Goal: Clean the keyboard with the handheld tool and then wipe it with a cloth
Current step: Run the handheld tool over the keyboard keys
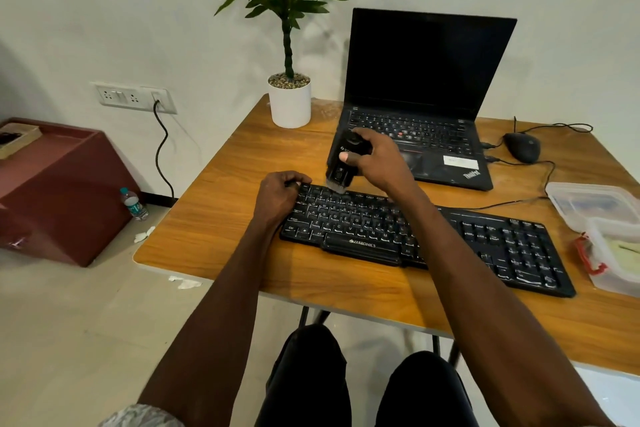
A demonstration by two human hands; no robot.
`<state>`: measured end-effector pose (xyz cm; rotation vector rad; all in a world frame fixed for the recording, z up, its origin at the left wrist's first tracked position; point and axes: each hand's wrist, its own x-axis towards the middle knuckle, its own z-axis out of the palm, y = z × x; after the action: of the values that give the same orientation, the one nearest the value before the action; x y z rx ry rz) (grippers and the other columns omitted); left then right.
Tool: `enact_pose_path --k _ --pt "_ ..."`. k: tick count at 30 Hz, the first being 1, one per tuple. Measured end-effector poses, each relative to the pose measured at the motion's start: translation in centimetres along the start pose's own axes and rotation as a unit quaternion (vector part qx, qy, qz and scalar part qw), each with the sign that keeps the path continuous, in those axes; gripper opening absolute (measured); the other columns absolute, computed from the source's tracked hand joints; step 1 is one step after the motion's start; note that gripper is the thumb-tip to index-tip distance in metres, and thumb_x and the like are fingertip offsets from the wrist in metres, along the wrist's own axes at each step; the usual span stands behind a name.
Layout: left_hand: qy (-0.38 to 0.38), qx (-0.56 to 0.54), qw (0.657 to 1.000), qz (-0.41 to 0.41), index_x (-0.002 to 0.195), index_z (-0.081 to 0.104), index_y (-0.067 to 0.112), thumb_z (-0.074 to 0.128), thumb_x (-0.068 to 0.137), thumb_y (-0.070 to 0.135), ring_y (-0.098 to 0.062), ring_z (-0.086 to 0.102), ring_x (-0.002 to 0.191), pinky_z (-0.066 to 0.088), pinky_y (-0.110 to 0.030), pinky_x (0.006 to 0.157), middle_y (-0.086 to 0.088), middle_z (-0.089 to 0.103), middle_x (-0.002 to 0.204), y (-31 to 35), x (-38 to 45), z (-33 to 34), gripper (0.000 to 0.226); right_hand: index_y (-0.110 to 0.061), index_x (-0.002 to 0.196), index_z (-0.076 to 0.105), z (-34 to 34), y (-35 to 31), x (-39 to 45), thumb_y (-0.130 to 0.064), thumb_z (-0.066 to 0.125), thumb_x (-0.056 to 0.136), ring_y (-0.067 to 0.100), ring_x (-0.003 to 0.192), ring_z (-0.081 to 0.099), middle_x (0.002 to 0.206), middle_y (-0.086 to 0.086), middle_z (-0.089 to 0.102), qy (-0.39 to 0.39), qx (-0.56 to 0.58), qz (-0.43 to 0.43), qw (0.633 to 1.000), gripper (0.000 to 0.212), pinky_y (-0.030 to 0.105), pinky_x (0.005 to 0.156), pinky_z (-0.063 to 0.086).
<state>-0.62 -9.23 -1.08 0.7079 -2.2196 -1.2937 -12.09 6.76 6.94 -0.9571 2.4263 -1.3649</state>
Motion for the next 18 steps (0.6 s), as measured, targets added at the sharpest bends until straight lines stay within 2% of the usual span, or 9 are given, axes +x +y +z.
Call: enact_pose_path --k 3,6,8,11,13,15,16,18 --pt "0.001 0.01 1.0 0.001 0.095 0.076 0.016 0.045 0.092 0.001 -0.033 0.067 0.081 0.056 -0.04 0.065 0.0 0.073 0.092 0.0 0.0 0.0 0.034 -0.017 0.137 0.05 -0.4 0.4 -0.6 -0.019 0.069 0.088 0.018 0.117 0.054 0.13 0.003 0.059 0.0 -0.042 0.015 0.999 0.052 0.033 0.098 0.041" --pt "0.001 0.011 1.0 0.003 0.095 0.075 0.014 0.044 0.091 -0.001 -0.024 0.067 0.078 0.055 -0.033 0.064 -0.003 0.073 0.096 0.1 0.0 0.0 0.034 -0.019 0.132 0.053 -1.3 0.4 -0.9 -0.022 0.069 0.087 0.024 0.114 0.057 0.125 0.003 0.062 0.053 -0.078 0.004 0.996 0.048 0.045 0.099 0.046" --pt "-0.001 0.006 1.0 -0.002 0.094 0.075 0.012 0.045 0.091 -0.001 -0.017 0.065 0.075 0.053 -0.026 0.061 -0.005 0.073 0.097 0.2 0.0 0.0 0.033 -0.016 0.129 0.056 -1.7 0.4 -1.1 -0.018 0.07 0.086 0.024 0.111 0.059 0.119 0.003 0.063 0.024 -0.008 0.011 1.0 0.045 0.045 0.099 0.048" --pt "-0.011 -0.011 0.999 -0.028 0.091 0.075 0.013 0.046 0.091 0.0 -0.019 0.067 0.085 0.057 -0.034 0.073 -0.004 0.072 0.098 0.2 0.4 0.0 0.032 -0.015 0.135 0.052 -2.1 0.8 -1.7 -0.019 0.069 0.088 0.023 0.117 0.056 0.127 0.005 0.061 0.025 -0.065 0.023 0.997 0.05 0.035 0.099 0.044" --pt "-0.017 -0.02 0.998 -0.048 0.087 0.075 0.013 0.046 0.089 -0.001 -0.025 0.068 0.086 0.058 -0.041 0.076 -0.005 0.073 0.094 0.3 0.8 -0.1 0.033 -0.016 0.134 0.052 -2.5 0.7 -1.7 -0.021 0.069 0.088 0.024 0.116 0.056 0.127 0.005 0.061 0.059 -0.096 0.015 0.994 0.05 0.041 0.099 0.046" --pt "-0.024 -0.009 0.998 -0.058 0.08 0.074 0.014 0.044 0.087 -0.002 -0.03 0.067 0.078 0.056 -0.043 0.07 -0.007 0.073 0.088 0.7 1.2 -0.1 0.035 -0.014 0.131 0.054 -2.8 0.6 -1.6 -0.017 0.069 0.087 0.023 0.111 0.059 0.121 0.005 0.062 0.029 -0.026 0.026 0.999 0.046 0.043 0.098 0.048" --pt "-0.028 0.003 0.998 -0.063 0.076 0.073 0.015 0.043 0.085 -0.003 -0.028 0.065 0.072 0.055 -0.039 0.066 -0.008 0.073 0.087 1.1 1.4 0.0 0.036 -0.014 0.131 0.054 -2.7 0.6 -1.7 -0.015 0.07 0.087 0.022 0.11 0.059 0.12 0.004 0.062 0.006 0.001 0.034 0.999 0.047 0.043 0.098 0.049" --pt "-0.038 0.025 0.996 -0.073 0.071 0.07 0.015 0.041 0.084 -0.003 -0.02 0.061 0.067 0.049 -0.03 0.062 -0.011 0.073 0.087 2.0 2.0 0.2 0.037 -0.015 0.134 0.053 -2.7 1.0 -1.7 -0.017 0.07 0.087 0.018 0.111 0.056 0.122 0.003 0.06 0.001 -0.025 0.037 0.999 0.05 0.035 0.098 0.045"
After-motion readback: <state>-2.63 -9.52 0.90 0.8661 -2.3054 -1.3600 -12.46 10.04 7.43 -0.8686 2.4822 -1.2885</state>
